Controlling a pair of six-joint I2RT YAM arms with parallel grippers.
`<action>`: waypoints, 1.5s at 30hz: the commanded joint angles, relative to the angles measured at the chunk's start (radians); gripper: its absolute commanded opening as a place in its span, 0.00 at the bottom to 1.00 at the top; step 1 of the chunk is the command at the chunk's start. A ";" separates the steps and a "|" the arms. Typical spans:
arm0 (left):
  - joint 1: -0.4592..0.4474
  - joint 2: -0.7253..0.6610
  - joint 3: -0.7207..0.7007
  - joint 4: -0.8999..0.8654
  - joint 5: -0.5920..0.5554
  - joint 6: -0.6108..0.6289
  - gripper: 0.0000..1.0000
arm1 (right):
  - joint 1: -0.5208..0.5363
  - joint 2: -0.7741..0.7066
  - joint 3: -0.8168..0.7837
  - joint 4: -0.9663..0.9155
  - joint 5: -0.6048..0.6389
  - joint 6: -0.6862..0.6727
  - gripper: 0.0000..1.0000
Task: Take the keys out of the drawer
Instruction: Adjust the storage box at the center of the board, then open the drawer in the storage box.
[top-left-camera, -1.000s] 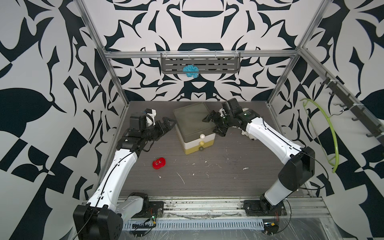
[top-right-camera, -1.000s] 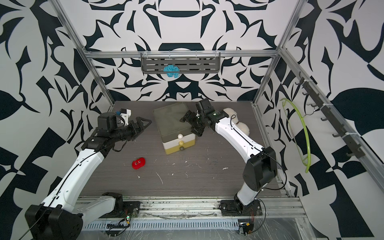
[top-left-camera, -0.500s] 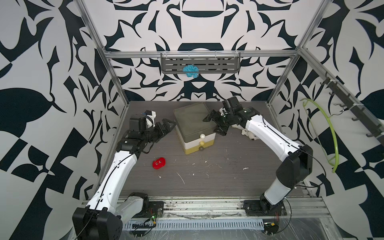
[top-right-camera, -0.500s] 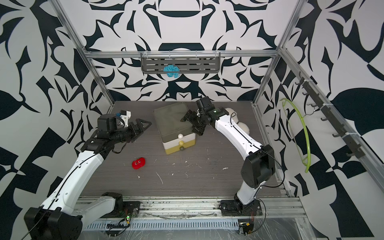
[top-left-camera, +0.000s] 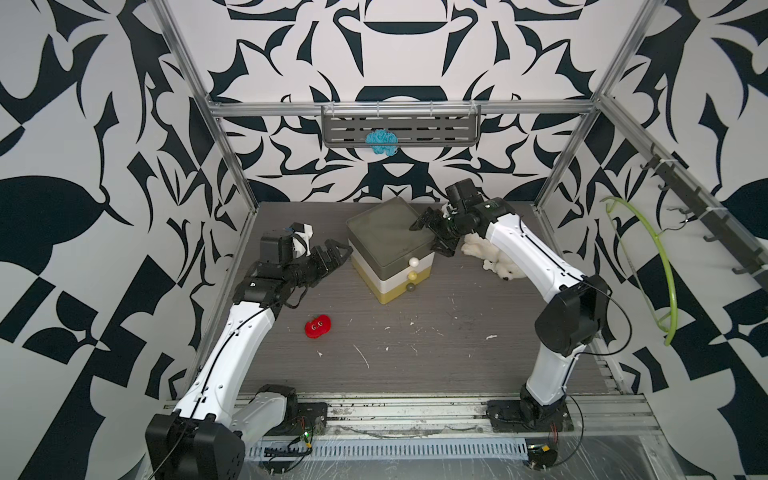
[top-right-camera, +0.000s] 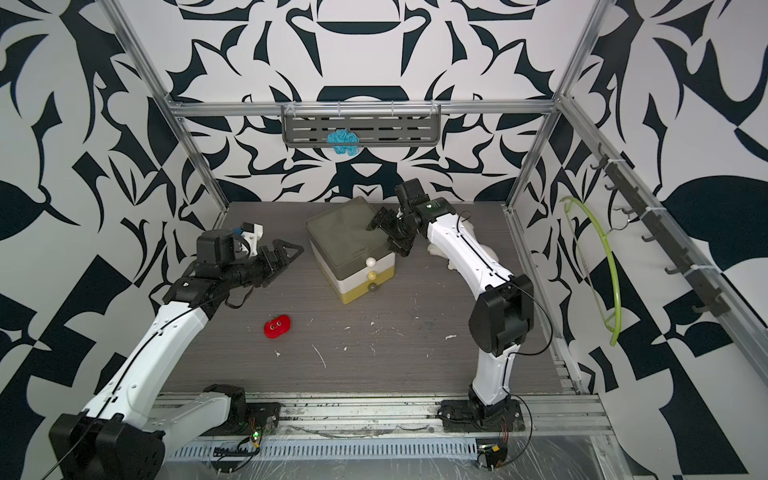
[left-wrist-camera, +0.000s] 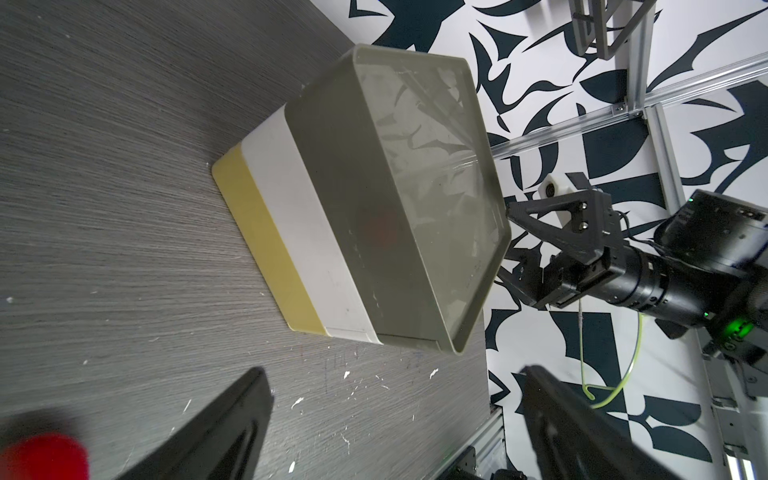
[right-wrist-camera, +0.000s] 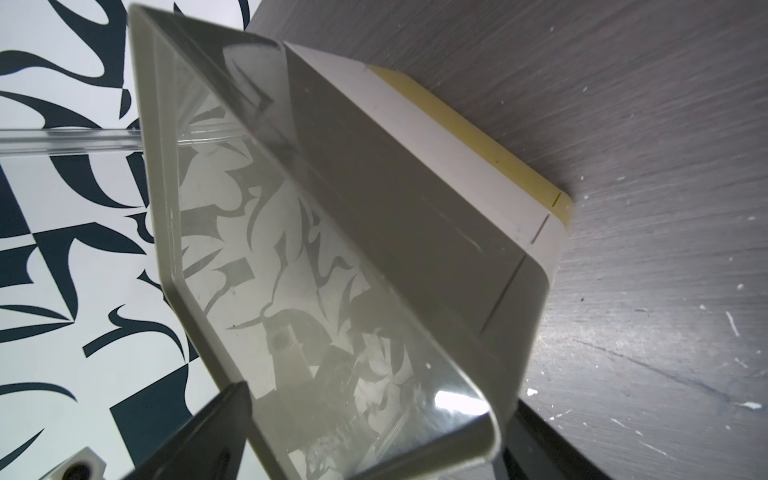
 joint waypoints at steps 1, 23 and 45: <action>-0.004 -0.018 -0.024 -0.006 -0.003 0.019 0.99 | 0.003 0.015 0.074 0.113 -0.013 -0.046 0.92; -0.028 -0.032 -0.003 -0.035 -0.032 0.040 0.99 | -0.019 -0.247 -0.163 0.095 0.044 -0.104 0.91; -0.126 0.387 0.527 -0.293 0.035 0.203 0.99 | -0.130 -0.465 -0.710 0.522 -0.359 -0.208 0.75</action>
